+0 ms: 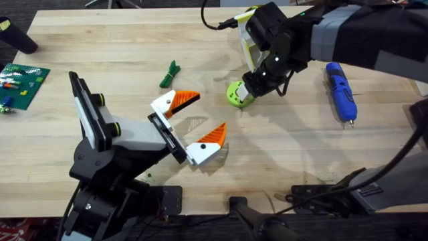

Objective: Pick up the gripper from the table and insert it into the empty holder that is missing its gripper. Then pick up a screw, insert it into the mounting hole, and use the screwdriver to tighten it. Finally, clean up the table by picking up the vegetable and placing it into the bucket.

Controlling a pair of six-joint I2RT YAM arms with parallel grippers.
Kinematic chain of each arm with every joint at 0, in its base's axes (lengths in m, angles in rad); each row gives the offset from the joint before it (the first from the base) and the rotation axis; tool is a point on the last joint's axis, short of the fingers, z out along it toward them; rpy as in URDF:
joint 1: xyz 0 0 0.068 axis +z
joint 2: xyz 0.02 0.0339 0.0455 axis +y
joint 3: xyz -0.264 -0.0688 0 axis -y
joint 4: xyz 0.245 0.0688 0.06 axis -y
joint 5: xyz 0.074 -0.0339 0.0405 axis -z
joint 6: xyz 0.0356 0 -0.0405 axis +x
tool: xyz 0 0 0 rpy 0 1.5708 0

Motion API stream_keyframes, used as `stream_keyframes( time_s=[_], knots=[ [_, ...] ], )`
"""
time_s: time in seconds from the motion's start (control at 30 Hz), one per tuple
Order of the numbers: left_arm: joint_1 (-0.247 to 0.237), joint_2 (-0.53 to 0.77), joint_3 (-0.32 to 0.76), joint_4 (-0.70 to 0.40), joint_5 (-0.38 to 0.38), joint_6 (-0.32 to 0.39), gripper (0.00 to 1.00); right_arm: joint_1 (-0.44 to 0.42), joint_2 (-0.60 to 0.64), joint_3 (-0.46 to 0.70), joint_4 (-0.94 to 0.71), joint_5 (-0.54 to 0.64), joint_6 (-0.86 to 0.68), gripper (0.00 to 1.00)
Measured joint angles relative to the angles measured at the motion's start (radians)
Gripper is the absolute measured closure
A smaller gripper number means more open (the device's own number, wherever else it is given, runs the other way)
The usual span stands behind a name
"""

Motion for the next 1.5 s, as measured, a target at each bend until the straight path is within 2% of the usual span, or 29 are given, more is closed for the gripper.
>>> stream_keyframes(
  time_s=[0.13,0.37,0.53,0.7,0.9,1.1,1.23,1.5],
  knots=[
    [0.0,0.001,0.0,0.003,0.0,-0.001,0.013,0.001,0.0,0.0,-0.009,-0.004,0.001,0.685],
    [0.0,0.001,0.0,0.003,0.0,-0.001,0.013,-0.001,0.0,0.016,-0.02,-0.084,0.001,0.685],
    [0.0,0.001,0.0,0.004,0.0,-0.001,0.013,-0.001,-0.02,0.047,-0.078,-0.076,0.002,0.685],
    [0.0,0.001,0.0,0.004,0.0,-0.001,0.013,0.007,-0.138,0.082,-0.146,-0.054,0.034,0.685],
    [0.0,0.001,0.0,0.004,0.0,-0.002,0.013,0.069,-0.286,0.093,-0.169,0.054,0.126,0.685],
    [0.0,0.001,0.0,0.004,0.0,-0.002,0.013,0.23,-0.247,-0.091,0.017,0.153,0.229,0.685],
    [0.0,0.001,0.0,0.004,0.0,-0.002,0.013,0.245,-0.226,-0.129,0.065,0.188,0.262,0.685],
    [0.0,0.001,0.0,0.004,0.0,-0.002,0.013,0.235,-0.126,-0.136,0.123,0.214,0.286,0.685]
  ],
)
